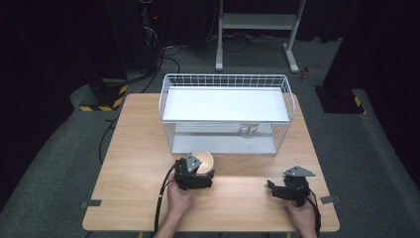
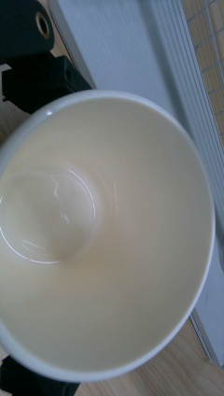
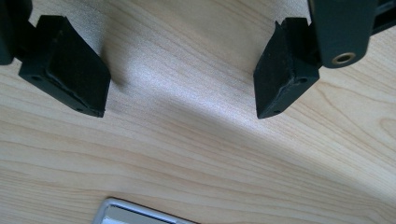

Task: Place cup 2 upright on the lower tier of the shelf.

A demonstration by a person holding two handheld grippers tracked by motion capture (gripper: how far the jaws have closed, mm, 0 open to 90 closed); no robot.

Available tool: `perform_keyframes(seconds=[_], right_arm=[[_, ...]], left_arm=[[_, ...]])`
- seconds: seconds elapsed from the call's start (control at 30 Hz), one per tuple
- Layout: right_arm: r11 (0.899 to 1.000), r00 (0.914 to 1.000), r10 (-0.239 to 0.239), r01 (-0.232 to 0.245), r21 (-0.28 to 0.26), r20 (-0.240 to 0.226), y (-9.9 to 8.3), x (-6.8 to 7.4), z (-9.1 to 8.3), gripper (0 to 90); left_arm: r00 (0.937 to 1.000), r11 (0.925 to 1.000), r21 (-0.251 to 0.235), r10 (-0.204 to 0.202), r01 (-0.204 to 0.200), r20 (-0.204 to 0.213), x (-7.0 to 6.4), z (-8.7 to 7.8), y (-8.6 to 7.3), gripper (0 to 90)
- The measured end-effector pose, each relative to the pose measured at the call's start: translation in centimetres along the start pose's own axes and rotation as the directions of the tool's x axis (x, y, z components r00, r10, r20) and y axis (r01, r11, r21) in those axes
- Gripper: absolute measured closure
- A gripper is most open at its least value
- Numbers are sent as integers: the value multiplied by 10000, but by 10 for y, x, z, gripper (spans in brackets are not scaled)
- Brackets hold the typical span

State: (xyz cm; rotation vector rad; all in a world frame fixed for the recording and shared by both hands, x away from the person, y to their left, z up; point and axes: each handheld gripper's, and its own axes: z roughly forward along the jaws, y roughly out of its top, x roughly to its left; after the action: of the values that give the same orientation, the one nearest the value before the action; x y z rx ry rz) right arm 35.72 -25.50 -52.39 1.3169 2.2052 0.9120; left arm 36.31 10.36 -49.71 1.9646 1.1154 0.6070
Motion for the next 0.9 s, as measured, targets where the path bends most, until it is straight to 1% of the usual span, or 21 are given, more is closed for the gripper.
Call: perform_keyframes(seconds=[0.1,0.17,0.23,0.3,0.33,0.4,0.47,0.5,0.57,0.6,0.63,0.73,0.77,0.9], right_arm=[[10000,10000,-12,12,3,4,0,0,0,188],[10000,10000,-4,4,-1,4,0,0,0,188],[10000,10000,-4,4,-6,1,0,0,0,187],[10000,10000,-2,2,-2,6,0,0,0,187],[10000,10000,-1,1,-4,12,0,0,0,187],[10000,10000,4,-4,-2,16,0,0,0,187],[10000,10000,-1,1,-5,14,0,0,0,187],[10000,10000,-2,2,-7,15,0,0,0,187],[10000,10000,-3,3,-6,18,0,0,0,187],[10000,10000,1,-1,-5,12,0,0,0,187],[10000,10000,1,-1,-6,16,0,0,0,187],[10000,10000,2,-2,-5,18,0,0,0,187],[10000,10000,3,-3,-4,18,0,0,0,187],[10000,10000,9,-9,-4,17,0,0,0,187]], left_arm=[[9999,10000,3,80,-80,-88,-1,-1,3,91],[9997,9998,62,209,-208,-140,0,0,6,91],[9998,9998,31,175,-174,-136,1,0,7,91],[9998,9998,-64,-179,180,67,4,0,8,91],[9995,9995,-79,-291,292,124,5,0,9,91],[9992,9993,-68,-374,375,111,7,0,9,91],[9997,9997,54,-240,240,24,9,1,10,91],[9999,9999,113,-120,121,-109,8,1,11,91],[9998,10000,32,-19,20,-215,7,0,14,91],[9998,10000,2,-6,6,-182,7,-1,15,91],[10000,10000,-44,-73,73,-61,7,-1,17,91],[9999,9999,-91,-95,95,-31,9,0,21,91],[9999,10000,-6,8,-8,-142,11,1,23,91],[9998,9999,-7,-155,155,-100,14,3,27,91]])
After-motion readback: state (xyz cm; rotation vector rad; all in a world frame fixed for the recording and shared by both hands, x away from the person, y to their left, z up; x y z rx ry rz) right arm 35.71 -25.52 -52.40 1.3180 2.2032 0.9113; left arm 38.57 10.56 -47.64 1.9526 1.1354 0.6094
